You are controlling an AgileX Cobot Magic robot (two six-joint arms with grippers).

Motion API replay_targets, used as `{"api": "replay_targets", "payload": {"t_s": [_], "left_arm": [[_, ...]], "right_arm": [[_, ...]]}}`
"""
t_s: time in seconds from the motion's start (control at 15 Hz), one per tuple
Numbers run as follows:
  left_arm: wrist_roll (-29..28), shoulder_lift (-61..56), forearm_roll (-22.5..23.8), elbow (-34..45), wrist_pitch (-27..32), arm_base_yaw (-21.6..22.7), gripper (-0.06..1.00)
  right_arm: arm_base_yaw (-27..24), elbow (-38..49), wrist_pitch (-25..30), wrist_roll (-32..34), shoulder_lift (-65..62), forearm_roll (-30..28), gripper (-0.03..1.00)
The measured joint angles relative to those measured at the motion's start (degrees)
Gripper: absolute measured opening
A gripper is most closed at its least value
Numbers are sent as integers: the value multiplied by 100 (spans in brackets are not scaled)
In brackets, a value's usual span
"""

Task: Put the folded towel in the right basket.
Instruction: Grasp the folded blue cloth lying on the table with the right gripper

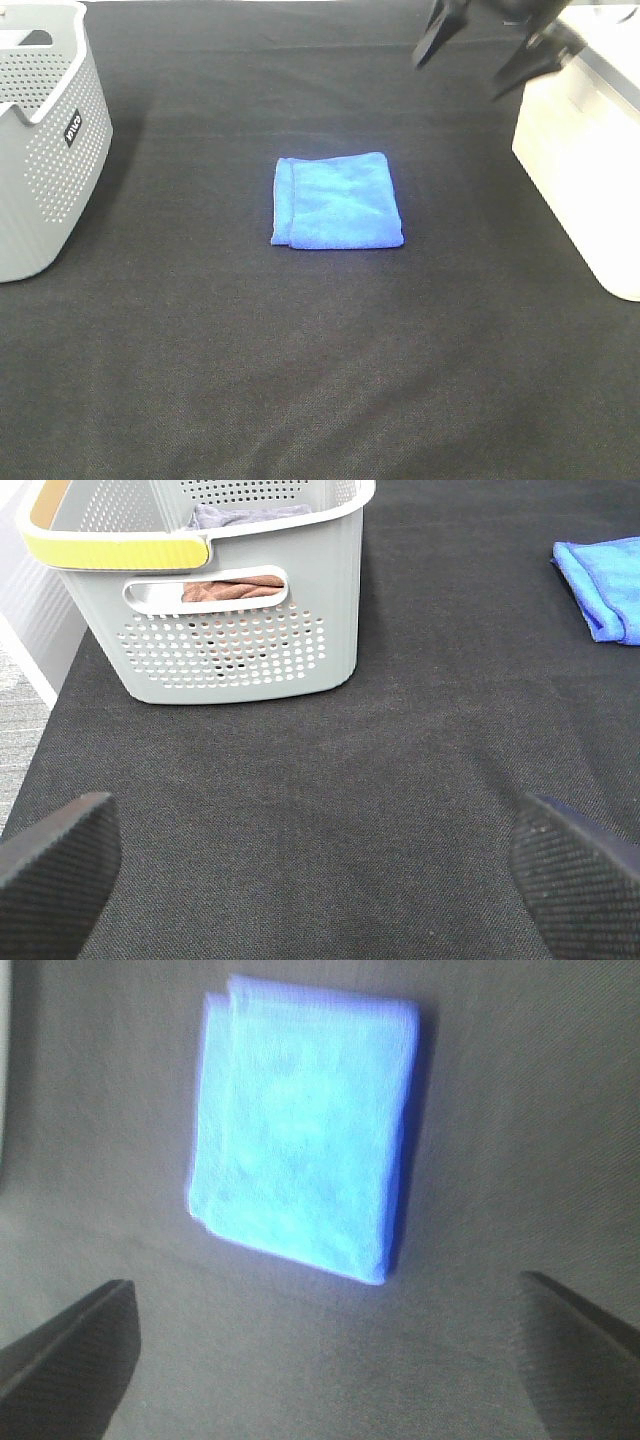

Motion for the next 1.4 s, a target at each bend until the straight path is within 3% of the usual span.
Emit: {"api": "replay_targets", "payload": {"t_s": [0.87,1.4], "left_arm": [[0,0,0,0,0,0,99],[0,0,0,0,0,0,99]], "right_arm": [[-11,0,-837,-155,1387,372,93],[-11,0,-1071,-350,1788,705,91]]}}
